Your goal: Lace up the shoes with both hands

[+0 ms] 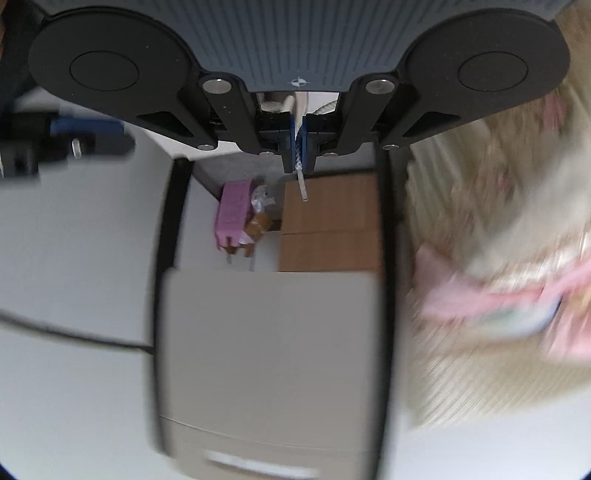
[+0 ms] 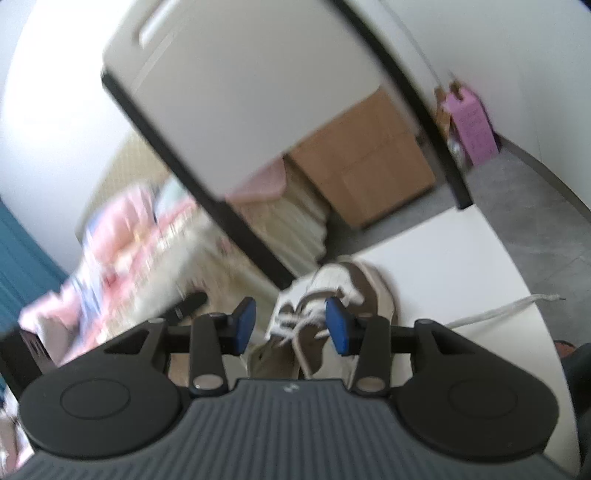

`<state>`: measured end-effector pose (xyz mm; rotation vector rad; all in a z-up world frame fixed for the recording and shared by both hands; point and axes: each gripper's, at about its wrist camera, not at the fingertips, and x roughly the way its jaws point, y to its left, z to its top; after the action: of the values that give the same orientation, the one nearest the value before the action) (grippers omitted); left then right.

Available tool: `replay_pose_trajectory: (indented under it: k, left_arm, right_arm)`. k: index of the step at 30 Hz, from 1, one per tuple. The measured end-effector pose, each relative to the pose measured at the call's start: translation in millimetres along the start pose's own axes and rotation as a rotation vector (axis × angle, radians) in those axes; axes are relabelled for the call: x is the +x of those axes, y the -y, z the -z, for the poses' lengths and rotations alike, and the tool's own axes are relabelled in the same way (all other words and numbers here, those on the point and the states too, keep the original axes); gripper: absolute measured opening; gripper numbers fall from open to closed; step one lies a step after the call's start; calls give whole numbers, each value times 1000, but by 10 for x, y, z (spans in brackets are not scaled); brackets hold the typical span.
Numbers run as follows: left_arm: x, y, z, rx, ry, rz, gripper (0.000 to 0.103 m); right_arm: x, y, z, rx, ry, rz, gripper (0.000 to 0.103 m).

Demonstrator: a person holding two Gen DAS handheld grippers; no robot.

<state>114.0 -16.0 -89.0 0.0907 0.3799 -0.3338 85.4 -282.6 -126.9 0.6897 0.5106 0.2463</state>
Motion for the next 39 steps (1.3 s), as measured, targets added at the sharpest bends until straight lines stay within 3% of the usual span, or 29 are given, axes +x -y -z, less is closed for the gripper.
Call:
replay_pose_trajectory:
  k: [3, 6, 15, 19, 23, 27, 29, 30, 31, 36, 39]
  left_arm:
    - [-51, 282, 121, 150, 3, 10, 4]
    - [-91, 538, 261, 288, 2, 22, 4]
    - [-201, 867, 522, 484, 25, 55, 4]
    - [-228, 930, 591, 528, 36, 73, 4]
    - [-232, 987, 617, 558, 47, 75, 4]
    - [-273, 977, 631, 550, 65, 79, 5]
    - [-297, 973, 638, 548, 75, 86, 21]
    - [-309, 971, 641, 547, 80, 90, 47]
    - [-321, 969, 645, 545, 85, 93, 61]
    - [-345, 985, 683, 559, 91, 94, 58]
    - [-349, 998, 722, 569, 89, 96, 44]
  right_arm:
    - [-90, 128, -39, 95, 53, -44, 44]
    - [-112, 129, -71, 94, 64, -87, 44]
    - [59, 15, -10, 47, -47, -200, 41]
    - [118, 50, -2, 72, -78, -198, 37]
    - [132, 110, -7, 105, -80, -205, 4]
    - [116, 166, -7, 137, -67, -212, 3]
    - [122, 209, -8, 163, -64, -199, 3]
    - [128, 245, -9, 187, -63, -192, 3]
    - [133, 283, -10, 212, -63, -187, 3]
    - [114, 407, -24, 296, -52, -195, 3]
    - [107, 412, -28, 299, -57, -193, 3]
